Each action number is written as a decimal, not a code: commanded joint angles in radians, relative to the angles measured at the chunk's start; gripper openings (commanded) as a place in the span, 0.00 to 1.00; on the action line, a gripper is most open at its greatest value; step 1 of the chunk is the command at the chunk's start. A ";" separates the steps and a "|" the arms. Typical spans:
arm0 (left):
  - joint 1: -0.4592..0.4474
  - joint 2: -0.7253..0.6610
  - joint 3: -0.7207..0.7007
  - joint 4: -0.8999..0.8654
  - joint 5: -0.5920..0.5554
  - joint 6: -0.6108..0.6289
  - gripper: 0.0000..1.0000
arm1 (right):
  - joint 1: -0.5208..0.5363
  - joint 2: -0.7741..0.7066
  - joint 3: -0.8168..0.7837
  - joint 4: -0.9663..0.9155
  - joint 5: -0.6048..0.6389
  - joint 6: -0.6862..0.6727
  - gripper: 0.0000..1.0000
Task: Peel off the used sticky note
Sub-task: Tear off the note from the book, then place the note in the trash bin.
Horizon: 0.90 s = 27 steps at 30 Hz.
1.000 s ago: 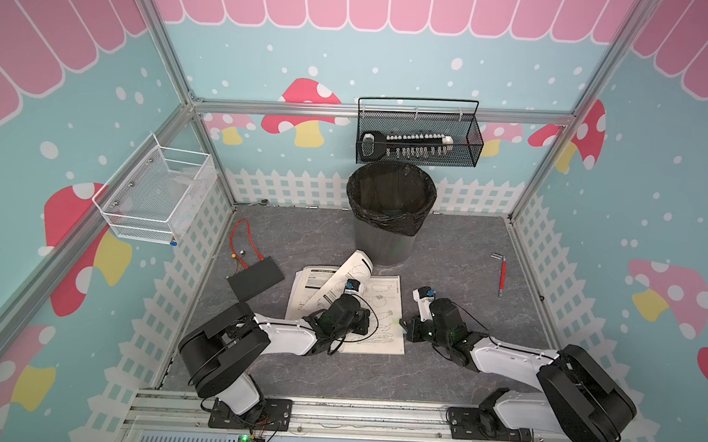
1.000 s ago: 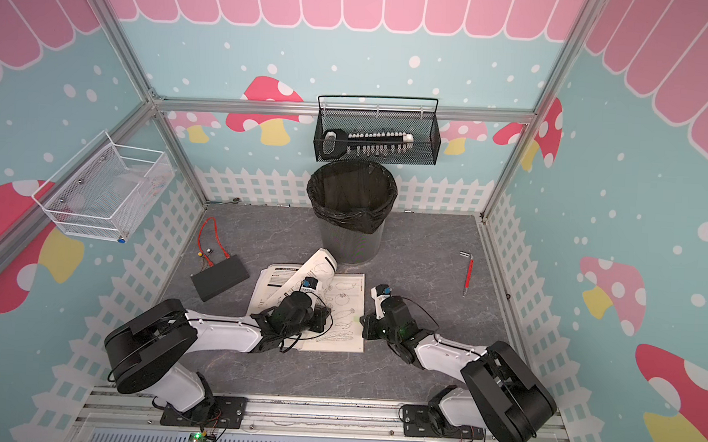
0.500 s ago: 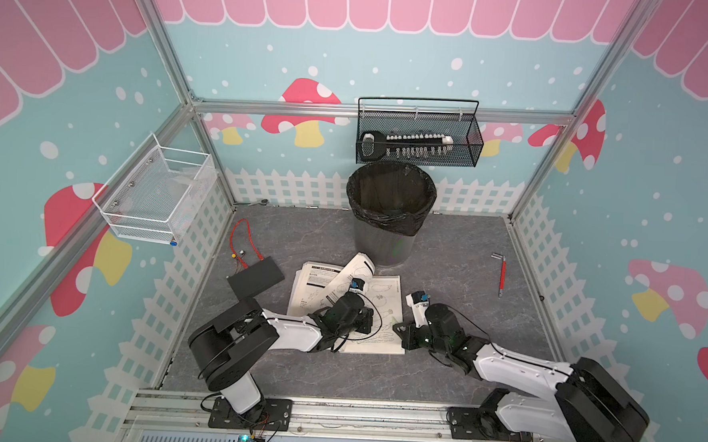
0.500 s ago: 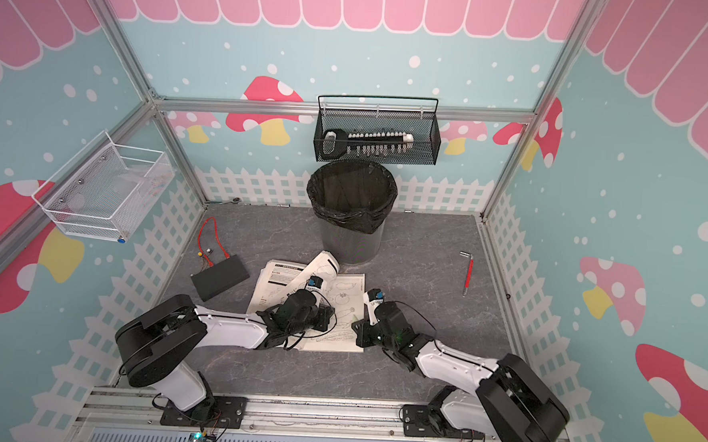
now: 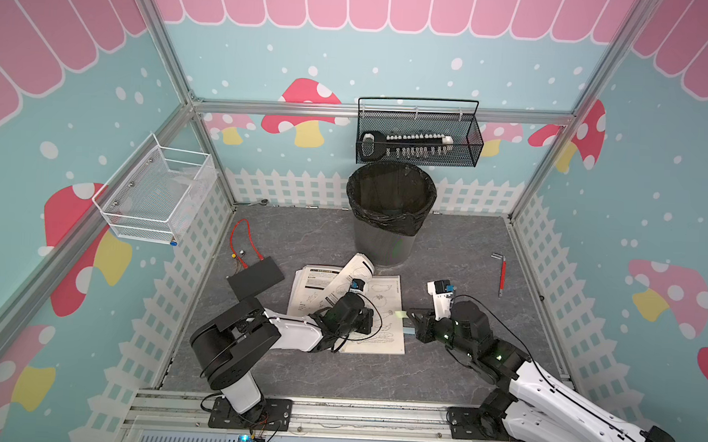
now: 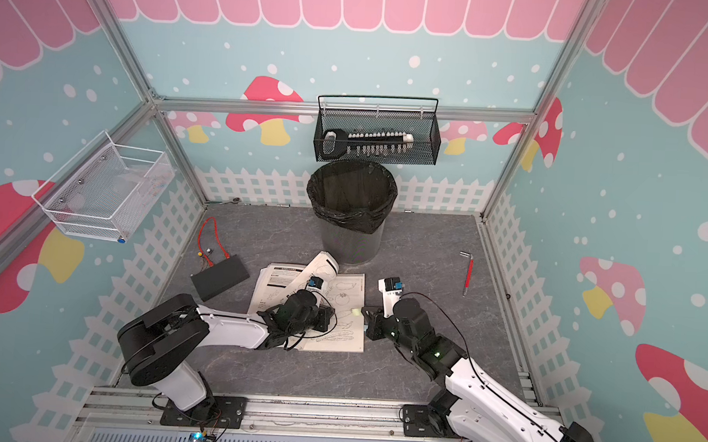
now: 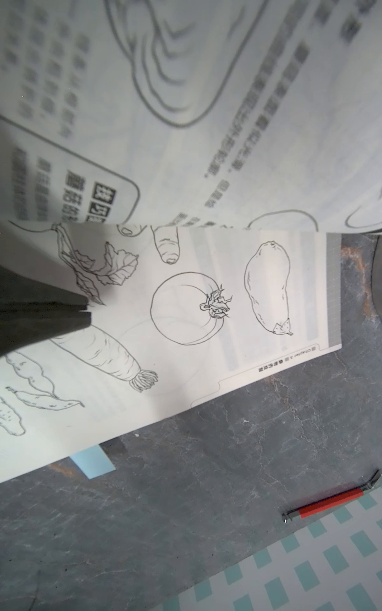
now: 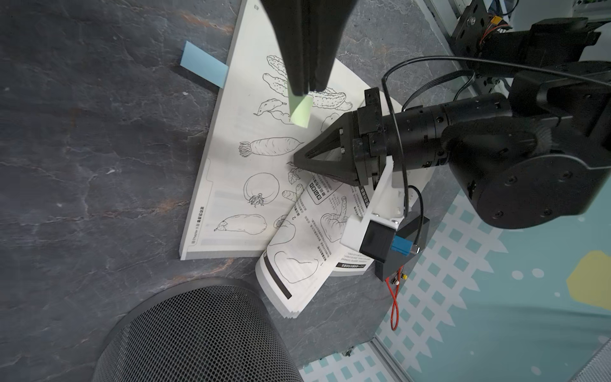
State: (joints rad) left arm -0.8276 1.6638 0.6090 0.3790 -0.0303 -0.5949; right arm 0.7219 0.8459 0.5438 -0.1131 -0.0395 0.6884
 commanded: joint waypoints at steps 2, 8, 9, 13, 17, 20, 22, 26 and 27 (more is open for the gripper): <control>-0.011 -0.042 -0.048 -0.017 -0.012 -0.014 0.00 | -0.013 0.101 0.305 -0.088 0.155 -0.183 0.00; -0.015 -0.120 -0.116 -0.030 -0.044 -0.037 0.00 | -0.109 0.351 0.800 -0.124 0.150 -0.394 0.00; -0.015 -0.130 -0.125 -0.032 -0.051 -0.040 0.00 | -0.130 0.390 0.851 -0.126 0.132 -0.411 0.00; -0.016 -0.158 -0.147 -0.041 -0.072 -0.044 0.00 | -0.220 0.577 1.024 -0.132 0.029 -0.433 0.00; -0.015 -0.167 -0.154 -0.044 -0.080 -0.044 0.00 | -0.271 0.759 1.169 -0.138 -0.053 -0.436 0.00; -0.016 -0.168 -0.158 -0.044 -0.086 -0.047 0.00 | -0.289 0.882 1.282 -0.154 -0.089 -0.431 0.15; -0.015 -0.170 -0.161 -0.043 -0.088 -0.049 0.00 | -0.297 0.947 1.355 -0.176 -0.103 -0.428 0.36; -0.016 -0.176 -0.168 -0.042 -0.098 -0.048 0.00 | -0.300 1.006 1.447 -0.184 -0.125 -0.419 0.67; -0.016 -0.179 -0.170 -0.042 -0.100 -0.048 0.00 | -0.300 1.010 1.457 -0.184 -0.131 -0.416 0.70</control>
State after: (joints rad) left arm -0.8398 1.5047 0.4595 0.3622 -0.1059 -0.6285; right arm 0.4244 1.8763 1.9324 -0.3000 -0.1280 0.2741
